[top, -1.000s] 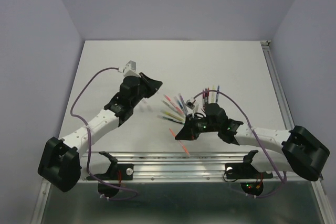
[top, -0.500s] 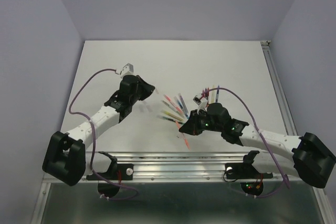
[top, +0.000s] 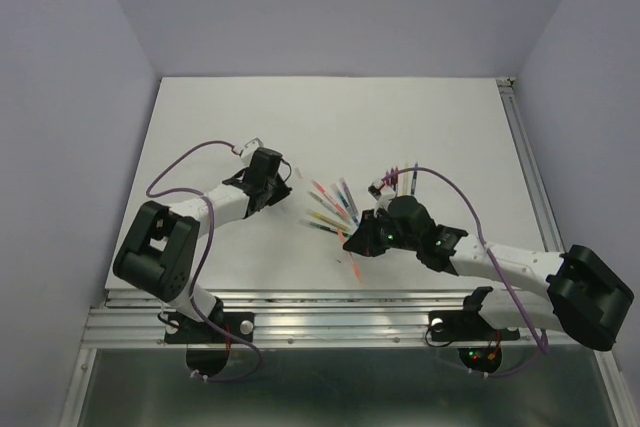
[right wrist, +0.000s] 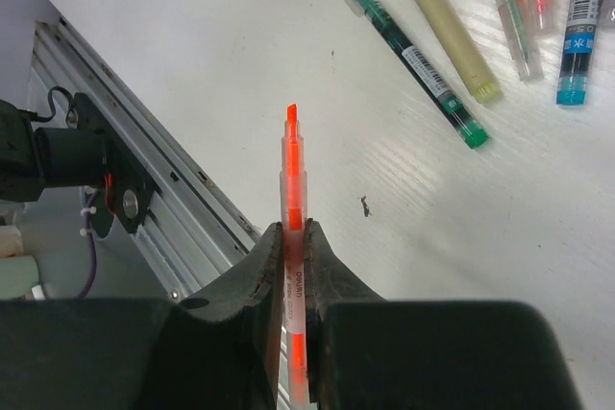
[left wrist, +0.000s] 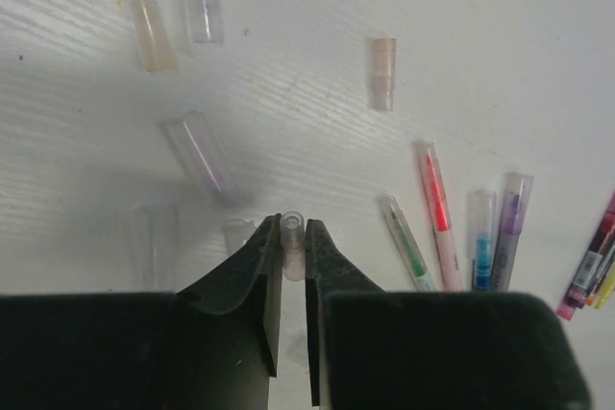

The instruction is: Open the pen caps

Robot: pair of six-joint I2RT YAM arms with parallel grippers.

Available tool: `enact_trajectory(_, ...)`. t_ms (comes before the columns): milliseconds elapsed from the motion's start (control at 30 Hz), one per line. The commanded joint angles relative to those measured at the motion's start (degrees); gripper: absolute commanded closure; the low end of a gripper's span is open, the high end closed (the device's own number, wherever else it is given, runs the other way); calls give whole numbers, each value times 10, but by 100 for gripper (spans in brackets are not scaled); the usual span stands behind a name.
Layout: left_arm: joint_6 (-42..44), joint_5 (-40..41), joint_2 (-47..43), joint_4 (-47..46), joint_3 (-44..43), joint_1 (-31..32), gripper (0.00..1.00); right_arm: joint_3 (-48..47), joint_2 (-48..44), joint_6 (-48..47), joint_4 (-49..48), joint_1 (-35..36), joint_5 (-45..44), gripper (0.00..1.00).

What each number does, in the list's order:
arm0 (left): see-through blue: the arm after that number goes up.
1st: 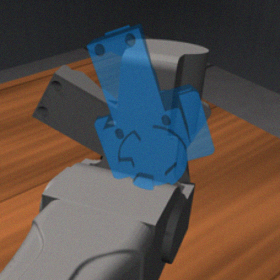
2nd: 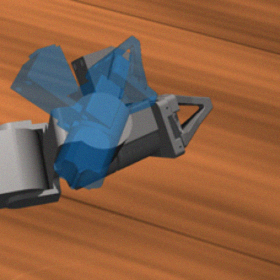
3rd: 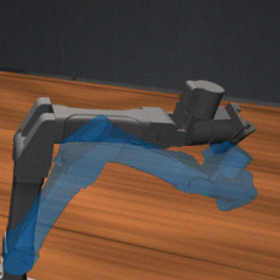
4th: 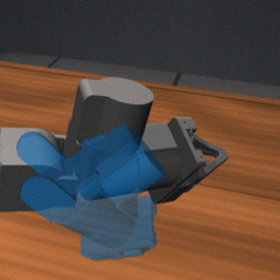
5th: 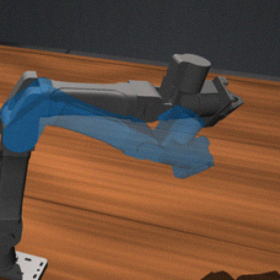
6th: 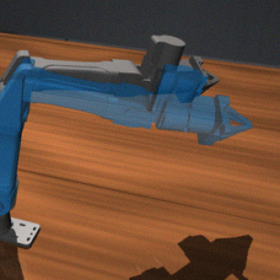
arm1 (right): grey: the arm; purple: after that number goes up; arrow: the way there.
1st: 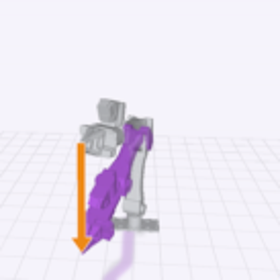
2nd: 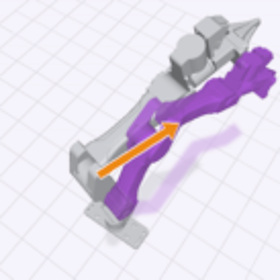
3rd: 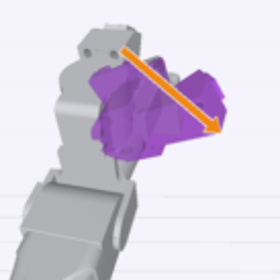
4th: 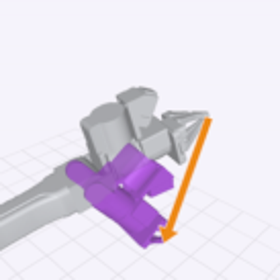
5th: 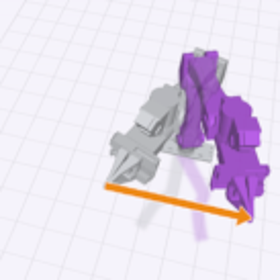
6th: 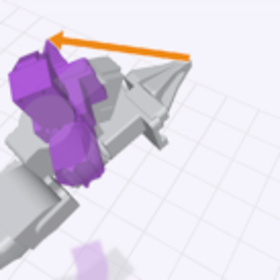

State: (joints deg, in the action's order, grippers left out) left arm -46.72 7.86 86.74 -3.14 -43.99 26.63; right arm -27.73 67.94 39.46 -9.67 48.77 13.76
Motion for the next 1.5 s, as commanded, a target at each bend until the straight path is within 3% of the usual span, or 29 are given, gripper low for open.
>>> enact_trajectory(0, 5, 30, 21, 23, -38, 0, 79, -37, -9, 0, -10, -2, -18, 99)
enact_trajectory(133, 7, 28, 31, 20, -45, 0, 72, -37, -12, -2, -1, -2, -25, 99)
enact_trajectory(267, 12, 22, 31, 19, -47, 0, 53, -38, -13, -2, 3, -2, -30, 99)
enact_trajectory(533, 22, -3, -14, 21, -41, 0, 44, -44, -24, -3, 18, -2, -44, 99)
enact_trajectory(600, 28, -13, -42, 20, -37, 0, 38, -47, -28, -1, 20, -2, -53, 99)
enact_trajectory(700, 43, -45, -92, 7, -19, 0, 20, -51, -39, 10, 25, -2, -83, 99)
enact_trajectory(733, 53, -67, -108, 2, -4, 0, 7, -53, -43, 12, 24, -2, -101, 99)
enact_trajectory(833, 69, -119, -176, -41, 28, 3, 1, -61, -47, 30, 19, -1, -134, 99)
enact_trajectory(933, 80, -200, -241, -95, 85, 18, 1, -78, -48, 41, 5, -2, -209, 99)
enact_trajectory(1200, 89, -282, -340, -200, 164, 104, 1, -119, -40, 88, -25, -2, -348, 99)
enact_trajectory(1467, 84, -296, -302, -259, 163, 149, 1, -109, -28, 190, -68, -1, -384, 99)
